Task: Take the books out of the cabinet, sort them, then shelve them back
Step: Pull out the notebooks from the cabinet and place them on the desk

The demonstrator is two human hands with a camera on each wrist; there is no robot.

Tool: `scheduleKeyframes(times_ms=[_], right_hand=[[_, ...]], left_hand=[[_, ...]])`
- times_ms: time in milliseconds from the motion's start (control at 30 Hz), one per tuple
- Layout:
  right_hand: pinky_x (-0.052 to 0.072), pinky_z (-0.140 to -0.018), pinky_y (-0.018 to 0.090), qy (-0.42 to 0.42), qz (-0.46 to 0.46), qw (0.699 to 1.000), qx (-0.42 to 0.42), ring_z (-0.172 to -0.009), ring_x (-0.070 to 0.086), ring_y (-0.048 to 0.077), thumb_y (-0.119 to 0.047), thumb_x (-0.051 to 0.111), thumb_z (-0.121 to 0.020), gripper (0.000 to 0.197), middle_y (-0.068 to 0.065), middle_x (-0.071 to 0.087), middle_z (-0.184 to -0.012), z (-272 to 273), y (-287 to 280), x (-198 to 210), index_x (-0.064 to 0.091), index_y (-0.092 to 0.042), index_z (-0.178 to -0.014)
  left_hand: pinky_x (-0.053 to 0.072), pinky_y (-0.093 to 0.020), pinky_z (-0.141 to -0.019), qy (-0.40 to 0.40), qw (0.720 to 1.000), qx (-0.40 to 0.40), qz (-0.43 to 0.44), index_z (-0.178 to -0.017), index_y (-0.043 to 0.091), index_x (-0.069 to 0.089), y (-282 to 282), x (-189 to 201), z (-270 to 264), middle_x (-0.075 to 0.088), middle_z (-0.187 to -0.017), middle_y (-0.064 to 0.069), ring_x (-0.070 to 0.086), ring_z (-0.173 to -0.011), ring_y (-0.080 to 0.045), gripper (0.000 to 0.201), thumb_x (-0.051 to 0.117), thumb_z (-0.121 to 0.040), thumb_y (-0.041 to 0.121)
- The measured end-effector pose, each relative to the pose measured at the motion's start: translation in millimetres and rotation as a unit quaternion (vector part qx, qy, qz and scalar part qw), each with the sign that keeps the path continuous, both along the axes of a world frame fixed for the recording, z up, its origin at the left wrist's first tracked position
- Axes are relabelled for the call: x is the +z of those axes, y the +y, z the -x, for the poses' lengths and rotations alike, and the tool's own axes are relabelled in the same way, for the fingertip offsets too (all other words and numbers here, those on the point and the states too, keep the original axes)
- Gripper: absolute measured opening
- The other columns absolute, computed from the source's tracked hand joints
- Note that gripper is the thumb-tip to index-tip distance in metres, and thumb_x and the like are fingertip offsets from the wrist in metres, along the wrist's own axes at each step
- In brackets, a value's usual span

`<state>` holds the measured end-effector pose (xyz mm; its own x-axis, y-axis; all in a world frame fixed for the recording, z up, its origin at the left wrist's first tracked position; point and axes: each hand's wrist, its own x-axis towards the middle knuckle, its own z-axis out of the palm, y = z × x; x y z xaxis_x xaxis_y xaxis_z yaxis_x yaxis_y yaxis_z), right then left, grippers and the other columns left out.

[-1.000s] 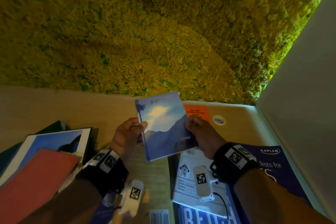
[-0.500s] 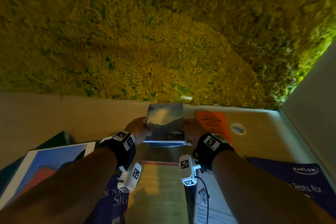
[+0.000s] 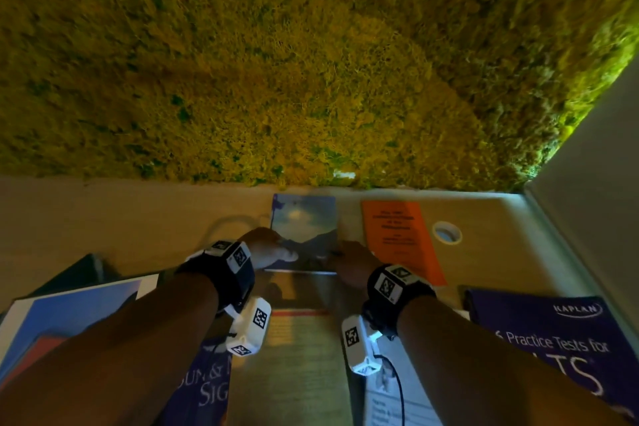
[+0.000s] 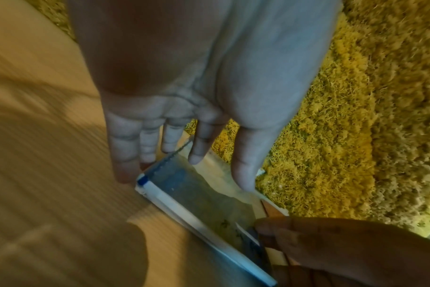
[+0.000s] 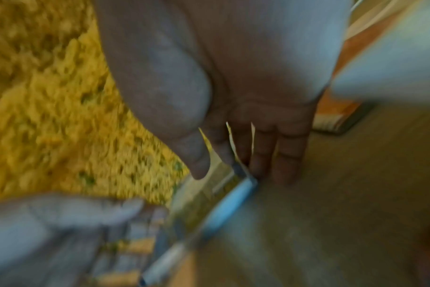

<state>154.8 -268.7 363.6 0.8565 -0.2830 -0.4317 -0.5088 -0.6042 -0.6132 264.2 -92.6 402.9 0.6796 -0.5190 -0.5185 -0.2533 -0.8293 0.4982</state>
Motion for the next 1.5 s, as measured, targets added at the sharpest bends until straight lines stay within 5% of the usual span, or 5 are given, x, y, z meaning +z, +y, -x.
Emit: scheduleKeyframes(times_ms=[200,433,1133,1267,1500], right_hand=[[0.044,-0.066,0.028,-0.045,-0.172,0.980,-0.085,-0.084,0.058,0.018,-0.021,0.057,-0.103,0.011,0.005,0.062,-0.100,62.1,-23.3,66.2,0.063,-0.023,-0.112],[0.044,-0.067,0.026,-0.006,-0.017,0.998,-0.062,-0.097,0.060,0.020,-0.026,0.064,-0.099,0.028,0.010,0.067,-0.118,182.5,-75.1,73.1,0.069,-0.007,-0.119],[0.056,-0.094,0.060,-0.065,-0.421,0.892,-0.154,-0.117,0.064,0.037,-0.030,0.068,-0.096,0.037,0.009,0.069,-0.128,208.8,-57.8,43.8,0.060,-0.026,-0.132],[0.058,-0.078,0.046,-0.089,-0.466,0.861,-0.183,-0.114,0.063,0.035,-0.009,0.056,-0.101,0.028,0.012,0.065,-0.128,162.5,-36.5,44.8,0.058,-0.019,-0.127],[0.060,-0.062,0.037,-0.118,-0.410,0.873,-0.236,-0.108,0.067,0.031,-0.011,0.057,-0.102,0.026,0.011,0.065,-0.130,36.5,-24.3,56.1,0.054,-0.018,-0.127]], left_hand=[[0.042,-0.032,-0.098,-0.046,0.997,-0.019,0.065,-0.143,0.018,0.051,-13.5,32.3,49.2,0.049,-0.147,-0.006,0.050,-0.132,-0.028,0.058,0.065,-0.093,0.044],[0.052,-0.034,-0.088,-0.037,0.987,-0.155,0.022,-0.138,0.027,0.047,-42.3,18.1,199.4,0.061,-0.129,0.001,0.062,-0.110,-0.021,0.059,0.061,-0.088,0.055],[0.050,-0.024,-0.046,0.127,0.875,0.251,0.394,-0.122,0.000,0.058,-22.7,27.6,182.4,0.074,-0.074,-0.006,0.066,-0.053,-0.016,0.025,0.049,-0.099,-0.005],[0.054,-0.037,-0.077,0.167,0.841,0.302,0.416,-0.150,-0.001,0.035,-13.1,35.5,127.7,0.072,-0.095,-0.009,0.069,-0.084,-0.027,0.059,0.055,-0.095,-0.008],[0.056,-0.033,-0.076,0.062,0.972,0.134,0.184,-0.151,0.023,0.041,-17.6,48.8,47.9,0.052,-0.144,-0.003,0.056,-0.109,-0.021,0.080,0.076,-0.083,-0.001]])
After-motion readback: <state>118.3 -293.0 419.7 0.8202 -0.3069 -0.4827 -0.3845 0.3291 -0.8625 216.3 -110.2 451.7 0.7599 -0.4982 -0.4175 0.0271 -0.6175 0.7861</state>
